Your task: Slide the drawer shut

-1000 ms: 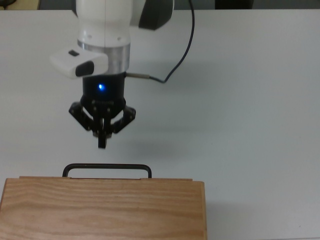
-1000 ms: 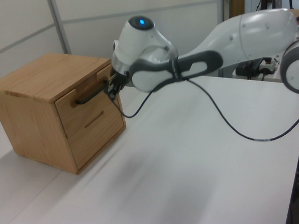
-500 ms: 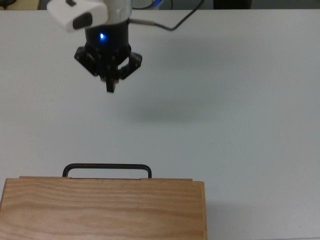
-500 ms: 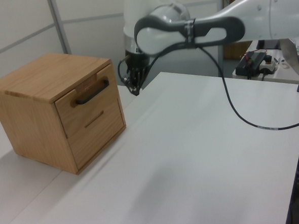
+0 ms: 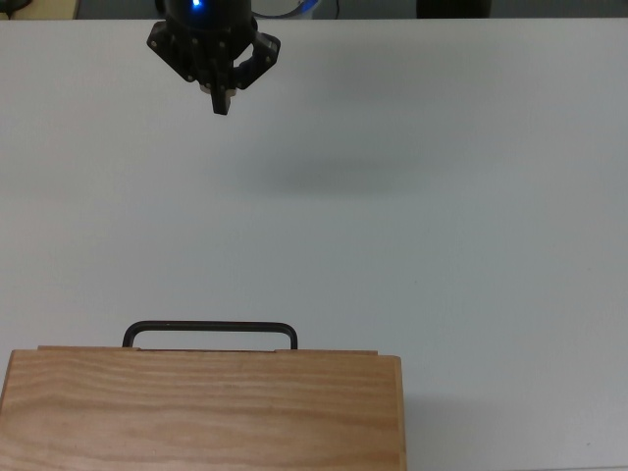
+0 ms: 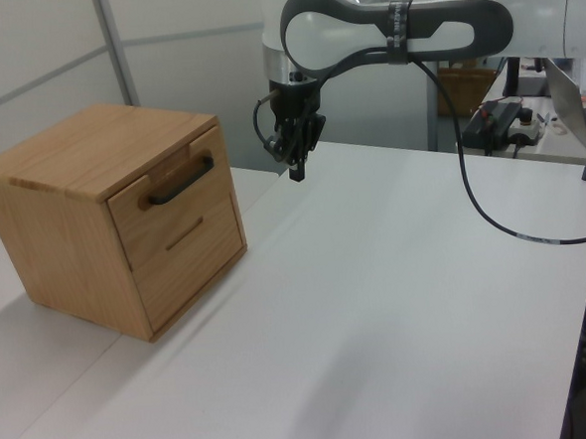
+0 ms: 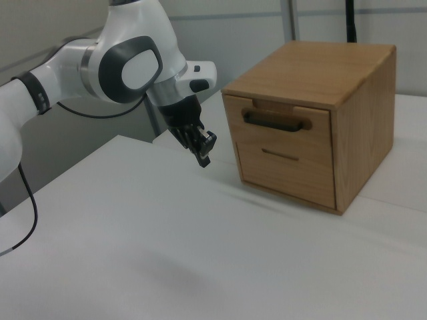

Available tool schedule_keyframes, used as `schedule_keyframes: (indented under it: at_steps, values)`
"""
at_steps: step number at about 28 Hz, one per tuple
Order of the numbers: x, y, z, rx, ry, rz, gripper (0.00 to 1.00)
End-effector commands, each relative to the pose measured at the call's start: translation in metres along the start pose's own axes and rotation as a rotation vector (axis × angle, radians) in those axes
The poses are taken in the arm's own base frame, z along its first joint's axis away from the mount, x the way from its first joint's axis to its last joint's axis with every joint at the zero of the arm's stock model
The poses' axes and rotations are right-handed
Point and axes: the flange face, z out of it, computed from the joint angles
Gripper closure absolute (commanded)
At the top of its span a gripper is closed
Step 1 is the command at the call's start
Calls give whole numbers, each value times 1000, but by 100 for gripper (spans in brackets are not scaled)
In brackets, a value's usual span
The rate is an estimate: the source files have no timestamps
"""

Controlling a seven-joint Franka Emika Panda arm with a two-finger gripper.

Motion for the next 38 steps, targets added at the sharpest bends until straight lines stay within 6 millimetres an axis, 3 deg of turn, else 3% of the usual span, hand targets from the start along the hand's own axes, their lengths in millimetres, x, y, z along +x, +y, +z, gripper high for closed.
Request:
schedule_keyframes:
  at_steps: [1,4,5,6,19,38]
  values:
    - [-10,17,1,29,-28,10,42]
    - [-11,17,3,29,-32,-10,25]
    - [-12,19,1,26,-28,-26,3]
    - [-13,20,-1,27,-25,-30,0]
    - [-28,26,-11,23,-20,-98,0]
    - [-27,30,-14,28,-9,-88,0]
